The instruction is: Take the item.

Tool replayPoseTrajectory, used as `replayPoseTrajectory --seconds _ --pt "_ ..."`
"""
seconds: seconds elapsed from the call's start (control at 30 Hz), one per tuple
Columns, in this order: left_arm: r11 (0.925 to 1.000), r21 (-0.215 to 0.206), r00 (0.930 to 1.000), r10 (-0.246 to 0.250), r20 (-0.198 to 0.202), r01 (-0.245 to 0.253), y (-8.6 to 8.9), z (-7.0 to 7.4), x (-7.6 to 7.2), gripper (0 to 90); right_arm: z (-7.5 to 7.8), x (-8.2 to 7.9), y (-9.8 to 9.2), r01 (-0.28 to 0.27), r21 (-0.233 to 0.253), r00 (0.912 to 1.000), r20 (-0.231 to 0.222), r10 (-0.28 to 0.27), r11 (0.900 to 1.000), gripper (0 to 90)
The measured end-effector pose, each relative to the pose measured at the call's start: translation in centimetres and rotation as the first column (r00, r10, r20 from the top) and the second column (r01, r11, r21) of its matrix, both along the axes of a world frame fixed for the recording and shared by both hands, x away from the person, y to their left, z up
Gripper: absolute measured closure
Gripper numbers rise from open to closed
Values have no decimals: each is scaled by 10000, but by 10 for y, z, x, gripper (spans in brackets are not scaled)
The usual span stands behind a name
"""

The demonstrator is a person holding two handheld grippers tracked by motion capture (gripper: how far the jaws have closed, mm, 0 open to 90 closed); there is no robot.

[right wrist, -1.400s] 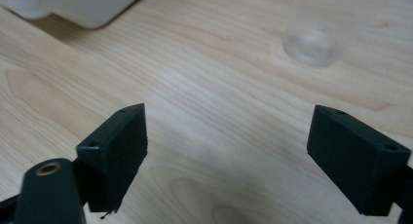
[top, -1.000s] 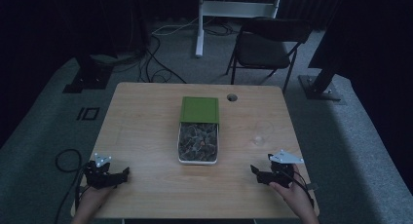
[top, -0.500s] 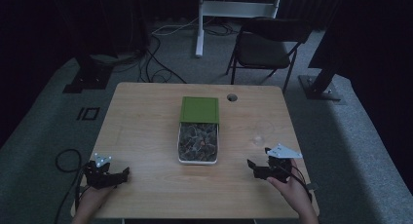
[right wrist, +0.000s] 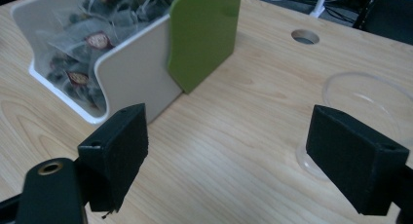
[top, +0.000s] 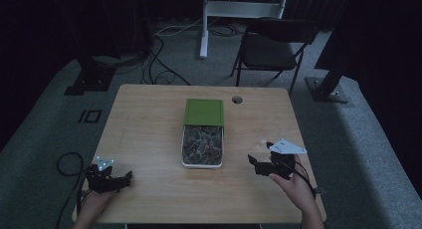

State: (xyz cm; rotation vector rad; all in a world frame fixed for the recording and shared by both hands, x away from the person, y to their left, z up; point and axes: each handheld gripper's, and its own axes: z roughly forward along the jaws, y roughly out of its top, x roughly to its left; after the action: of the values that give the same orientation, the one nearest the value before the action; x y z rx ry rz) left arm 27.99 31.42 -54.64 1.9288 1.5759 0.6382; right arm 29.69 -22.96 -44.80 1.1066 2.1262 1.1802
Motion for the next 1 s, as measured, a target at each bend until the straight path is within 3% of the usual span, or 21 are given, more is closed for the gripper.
replayPoseTrajectory --seconds 0.43,1.0 --pt "10000 -14 10000 8 6 -8 0 0 0 19 18 10 27 -510 162 9980 376 504 9986 153" --pt "10000 -22 10000 12 16 -12 0 0 0 19 19 23 67 -1231 220 9918 370 1223 9921 157"
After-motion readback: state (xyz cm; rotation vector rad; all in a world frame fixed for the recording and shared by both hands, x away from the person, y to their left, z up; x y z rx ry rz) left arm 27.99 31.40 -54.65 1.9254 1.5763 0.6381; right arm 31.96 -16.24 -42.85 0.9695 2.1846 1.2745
